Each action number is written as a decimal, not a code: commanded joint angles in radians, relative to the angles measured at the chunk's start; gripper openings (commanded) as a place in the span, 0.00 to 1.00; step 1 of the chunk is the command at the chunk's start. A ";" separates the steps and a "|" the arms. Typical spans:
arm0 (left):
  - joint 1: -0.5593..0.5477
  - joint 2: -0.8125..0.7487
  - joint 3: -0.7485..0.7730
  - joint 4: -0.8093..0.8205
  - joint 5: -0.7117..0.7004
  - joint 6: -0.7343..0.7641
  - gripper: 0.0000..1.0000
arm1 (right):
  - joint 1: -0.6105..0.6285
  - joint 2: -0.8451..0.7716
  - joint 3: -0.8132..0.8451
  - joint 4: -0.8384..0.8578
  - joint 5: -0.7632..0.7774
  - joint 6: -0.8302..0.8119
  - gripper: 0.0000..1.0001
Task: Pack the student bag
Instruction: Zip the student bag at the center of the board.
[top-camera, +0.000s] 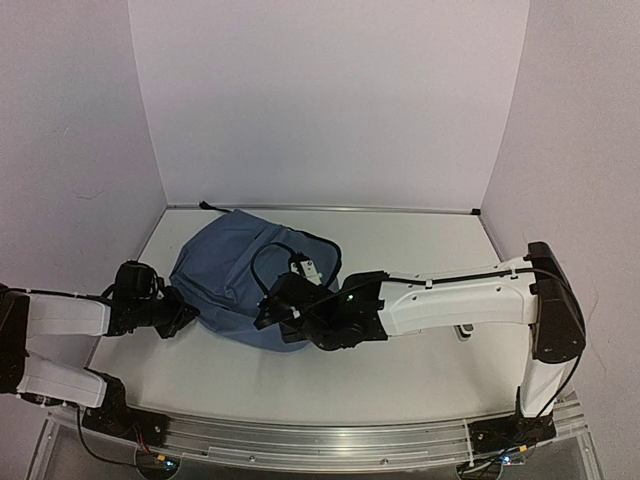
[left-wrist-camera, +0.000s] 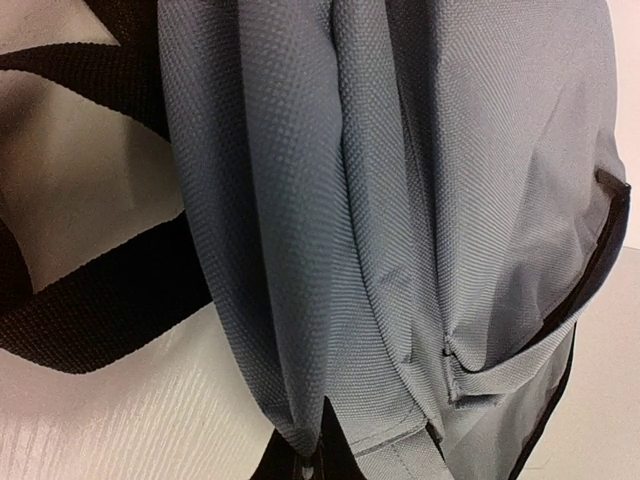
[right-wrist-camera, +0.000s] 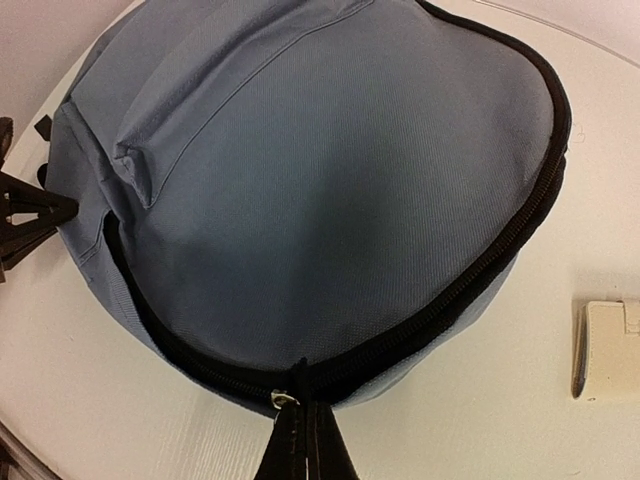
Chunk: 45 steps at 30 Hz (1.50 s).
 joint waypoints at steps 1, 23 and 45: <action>0.012 -0.047 0.035 -0.041 -0.089 0.033 0.00 | -0.003 -0.093 0.002 -0.006 0.064 0.004 0.00; 0.335 -0.069 0.115 -0.178 0.013 0.180 0.00 | -0.280 -0.192 -0.086 0.048 0.051 -0.083 0.00; 0.027 -0.277 0.449 -0.430 -0.044 0.409 0.75 | -0.345 -0.245 -0.197 0.339 -0.489 -0.199 0.00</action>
